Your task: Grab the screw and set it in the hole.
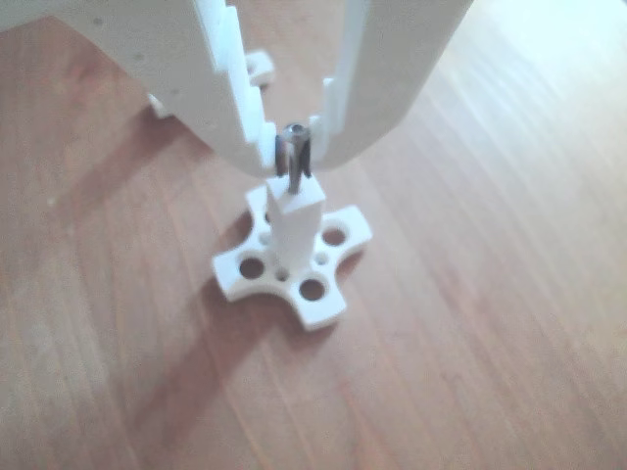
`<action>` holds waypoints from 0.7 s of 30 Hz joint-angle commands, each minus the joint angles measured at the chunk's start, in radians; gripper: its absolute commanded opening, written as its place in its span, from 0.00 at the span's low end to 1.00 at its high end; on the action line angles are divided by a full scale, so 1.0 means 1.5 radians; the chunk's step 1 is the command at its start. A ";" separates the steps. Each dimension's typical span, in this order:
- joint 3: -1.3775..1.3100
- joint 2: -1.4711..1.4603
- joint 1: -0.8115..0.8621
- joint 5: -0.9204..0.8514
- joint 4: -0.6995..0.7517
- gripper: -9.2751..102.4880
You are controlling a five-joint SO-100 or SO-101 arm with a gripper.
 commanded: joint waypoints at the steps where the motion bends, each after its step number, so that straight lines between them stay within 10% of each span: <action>1: -0.064 0.017 -0.006 0.003 -0.003 0.07; 21: -0.087 0.021 -0.022 0.002 0.042 0.04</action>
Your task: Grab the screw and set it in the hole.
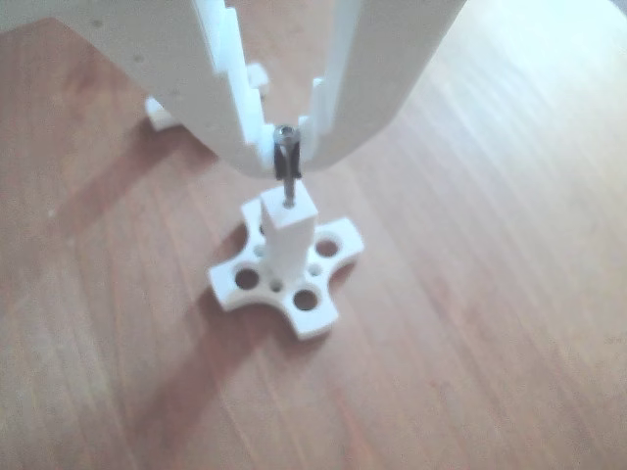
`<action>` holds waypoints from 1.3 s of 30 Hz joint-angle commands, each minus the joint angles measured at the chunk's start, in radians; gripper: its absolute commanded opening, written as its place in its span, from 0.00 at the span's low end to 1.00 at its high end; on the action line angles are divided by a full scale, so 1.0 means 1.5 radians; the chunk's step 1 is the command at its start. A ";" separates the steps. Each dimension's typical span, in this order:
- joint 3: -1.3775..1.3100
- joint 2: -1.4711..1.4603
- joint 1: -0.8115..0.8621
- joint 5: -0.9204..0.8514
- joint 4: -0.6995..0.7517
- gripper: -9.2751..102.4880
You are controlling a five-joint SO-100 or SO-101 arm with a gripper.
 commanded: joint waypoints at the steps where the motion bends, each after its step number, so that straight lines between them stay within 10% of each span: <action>1: -0.061 0.021 -0.017 0.002 0.012 0.04; 39: -0.050 0.067 -0.181 0.097 0.038 0.04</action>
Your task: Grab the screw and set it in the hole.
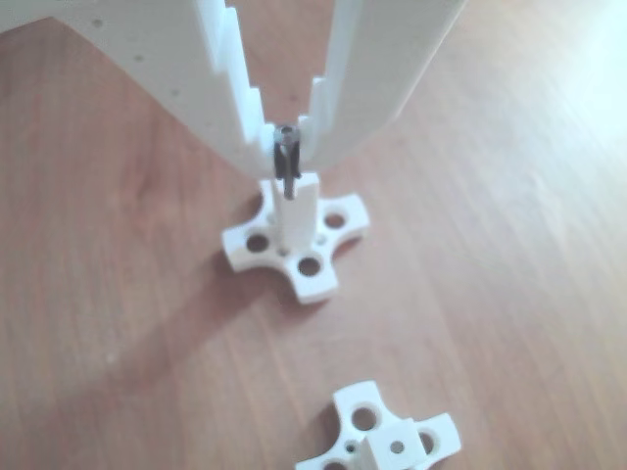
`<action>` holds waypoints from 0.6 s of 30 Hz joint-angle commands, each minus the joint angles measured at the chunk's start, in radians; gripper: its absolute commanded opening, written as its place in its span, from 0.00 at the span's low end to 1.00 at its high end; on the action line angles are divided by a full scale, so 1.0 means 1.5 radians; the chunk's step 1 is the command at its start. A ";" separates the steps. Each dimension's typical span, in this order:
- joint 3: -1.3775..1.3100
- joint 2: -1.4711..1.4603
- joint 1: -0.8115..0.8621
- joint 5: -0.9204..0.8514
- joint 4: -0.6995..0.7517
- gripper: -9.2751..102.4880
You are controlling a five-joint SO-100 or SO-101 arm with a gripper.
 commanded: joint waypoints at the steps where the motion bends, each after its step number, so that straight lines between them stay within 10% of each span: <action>1: -0.026 0.067 -0.011 0.004 -0.018 0.04; 18: 0.004 0.067 -0.032 0.014 -0.036 0.04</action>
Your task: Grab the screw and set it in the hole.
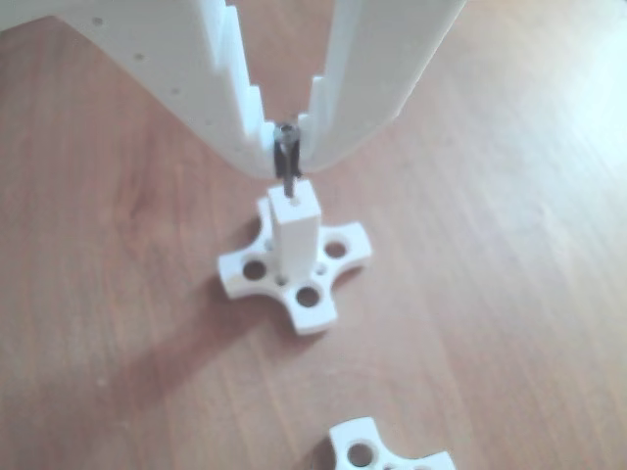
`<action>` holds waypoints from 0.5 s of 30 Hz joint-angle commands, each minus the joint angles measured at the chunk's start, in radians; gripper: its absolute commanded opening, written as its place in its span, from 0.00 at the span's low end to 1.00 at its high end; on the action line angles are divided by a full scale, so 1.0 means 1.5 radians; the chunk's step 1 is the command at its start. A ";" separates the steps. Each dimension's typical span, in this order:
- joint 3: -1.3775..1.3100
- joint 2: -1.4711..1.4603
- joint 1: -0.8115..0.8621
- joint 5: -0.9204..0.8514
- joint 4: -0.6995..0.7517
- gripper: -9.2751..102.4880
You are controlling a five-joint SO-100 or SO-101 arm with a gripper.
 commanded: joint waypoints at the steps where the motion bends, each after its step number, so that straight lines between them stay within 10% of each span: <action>1: -0.007 0.067 -0.008 0.004 -0.012 0.04; 15: -0.002 0.055 -0.009 0.005 -0.024 0.04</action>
